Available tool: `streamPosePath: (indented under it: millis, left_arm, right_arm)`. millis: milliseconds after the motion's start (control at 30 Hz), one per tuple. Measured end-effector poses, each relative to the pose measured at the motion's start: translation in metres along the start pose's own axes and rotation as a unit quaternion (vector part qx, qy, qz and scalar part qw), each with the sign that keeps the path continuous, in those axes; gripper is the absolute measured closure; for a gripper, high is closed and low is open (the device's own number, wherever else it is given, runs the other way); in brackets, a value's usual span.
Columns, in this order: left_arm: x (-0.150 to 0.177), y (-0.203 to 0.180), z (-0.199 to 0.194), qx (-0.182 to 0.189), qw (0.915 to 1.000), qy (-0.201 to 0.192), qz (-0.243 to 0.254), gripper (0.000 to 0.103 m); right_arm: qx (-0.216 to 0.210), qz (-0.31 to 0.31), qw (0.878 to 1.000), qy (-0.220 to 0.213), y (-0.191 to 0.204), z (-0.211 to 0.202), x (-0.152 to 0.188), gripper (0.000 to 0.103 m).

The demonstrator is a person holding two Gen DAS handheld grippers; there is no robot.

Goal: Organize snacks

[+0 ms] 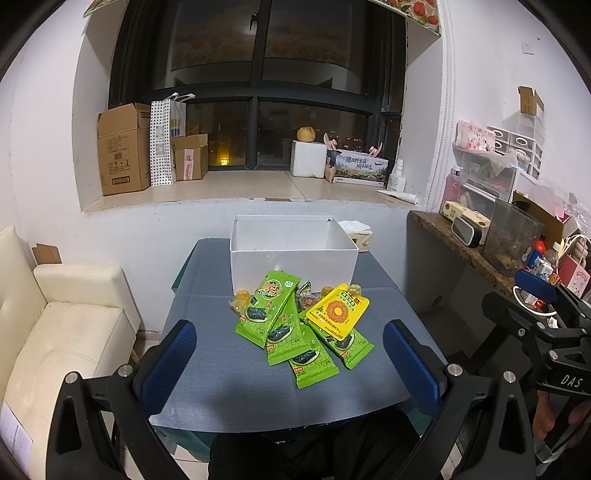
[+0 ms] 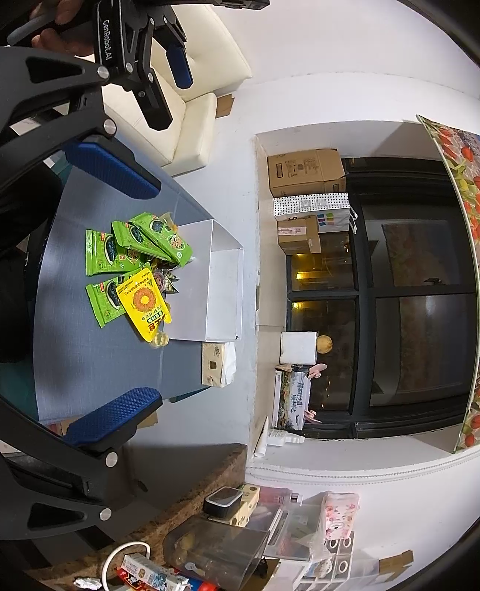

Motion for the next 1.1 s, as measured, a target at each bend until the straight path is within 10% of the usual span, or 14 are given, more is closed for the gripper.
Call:
streamPosePath:
  millis: [1100]
  left_arm:
    - [-0.0001, 0.0012, -0.0037, 0.002, 1.0000, -0.001, 0.000, 0.000]
  right_arm:
    - [-0.005, -0.001, 1.000, -0.002, 0.0027, -0.0021, -0.0002, 0.000]
Point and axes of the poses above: each gripper's, at about its wrist camera, not at the fingertips, and z roughly the way its jaws point, y to its left, x to its underside, the point moved 7 cm from there along z, roughly the way its jaws point, and after that the axes turned 11 degrees about x, right-handed, at the moved point
